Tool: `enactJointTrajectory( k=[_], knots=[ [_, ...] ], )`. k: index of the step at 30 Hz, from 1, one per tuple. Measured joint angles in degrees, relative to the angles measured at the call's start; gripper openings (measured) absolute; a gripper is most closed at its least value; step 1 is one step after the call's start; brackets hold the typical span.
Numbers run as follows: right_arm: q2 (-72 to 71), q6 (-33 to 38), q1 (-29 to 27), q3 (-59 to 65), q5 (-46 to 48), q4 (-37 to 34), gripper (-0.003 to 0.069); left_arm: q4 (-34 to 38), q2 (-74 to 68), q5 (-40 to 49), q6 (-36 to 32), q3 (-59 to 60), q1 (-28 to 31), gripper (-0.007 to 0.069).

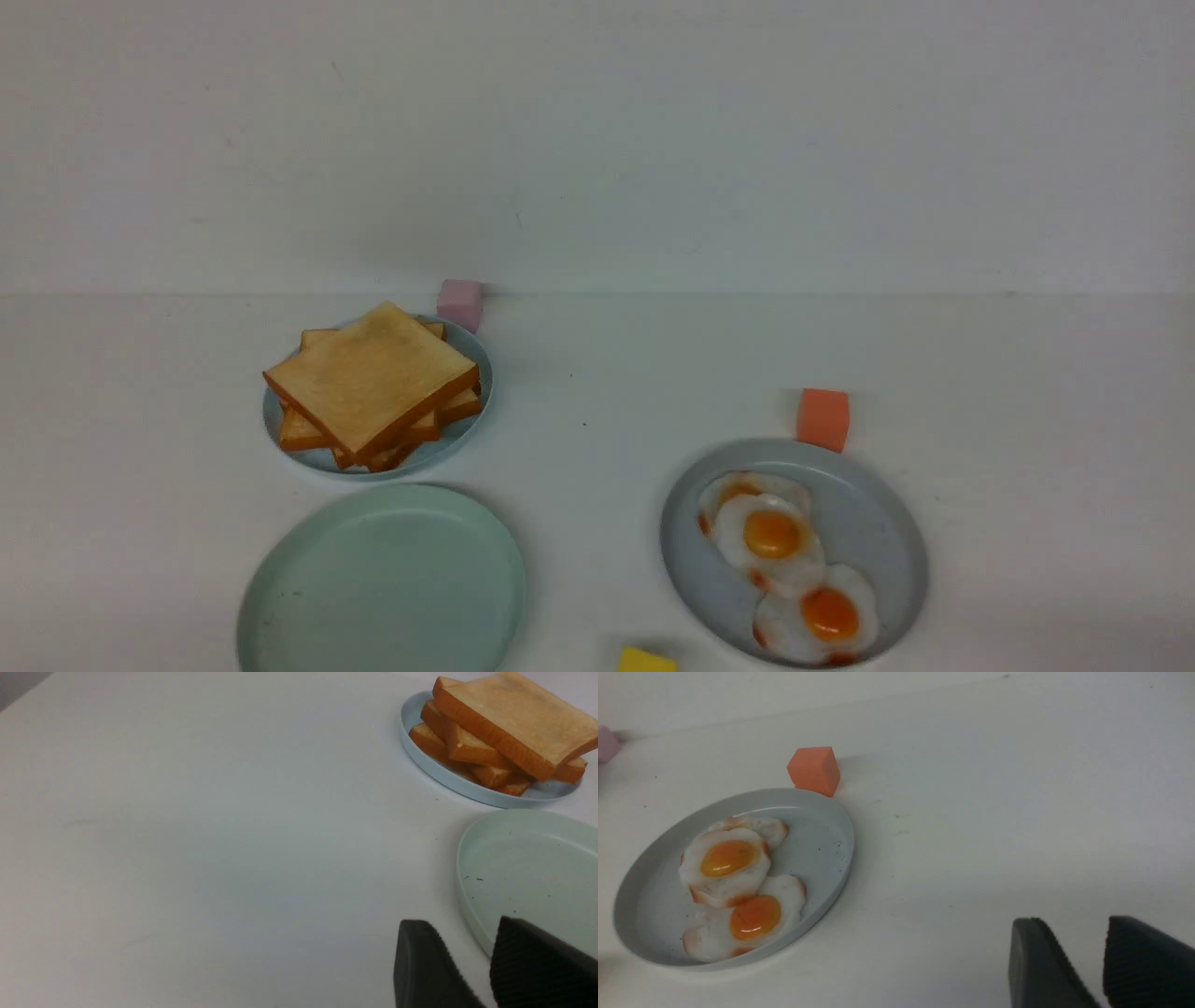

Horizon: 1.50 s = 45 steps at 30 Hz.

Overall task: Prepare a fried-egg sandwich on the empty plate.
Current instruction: Use the left arm to grab a slice of bread

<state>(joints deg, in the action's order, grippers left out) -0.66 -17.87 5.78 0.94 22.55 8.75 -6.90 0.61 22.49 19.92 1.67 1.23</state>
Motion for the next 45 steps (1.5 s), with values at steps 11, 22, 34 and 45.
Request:
enactJointTrajectory(
  k=[11,22,34,45],
  knots=[
    [0.0,0.0,0.0,0.0,0.0,0.0,0.0241,0.0,0.0,0.0,0.0,0.0,0.0,0.0237],
    [0.0,0.0,0.0,0.0,0.0,0.03,0.0241,0.0,0.0,0.0,0.0,0.0,0.0,0.0238],
    [0.0,0.0,0.0,0.07,0.36,11.4,0.0241,0.0,0.0,0.0,0.0,0.0,0.0,0.0238],
    [0.0,0.0,0.0,0.54,-2.7,16.13,0.0241,2.28,0.0,-3.11,0.05,0.0,0.0,0.0238]
  ],
)
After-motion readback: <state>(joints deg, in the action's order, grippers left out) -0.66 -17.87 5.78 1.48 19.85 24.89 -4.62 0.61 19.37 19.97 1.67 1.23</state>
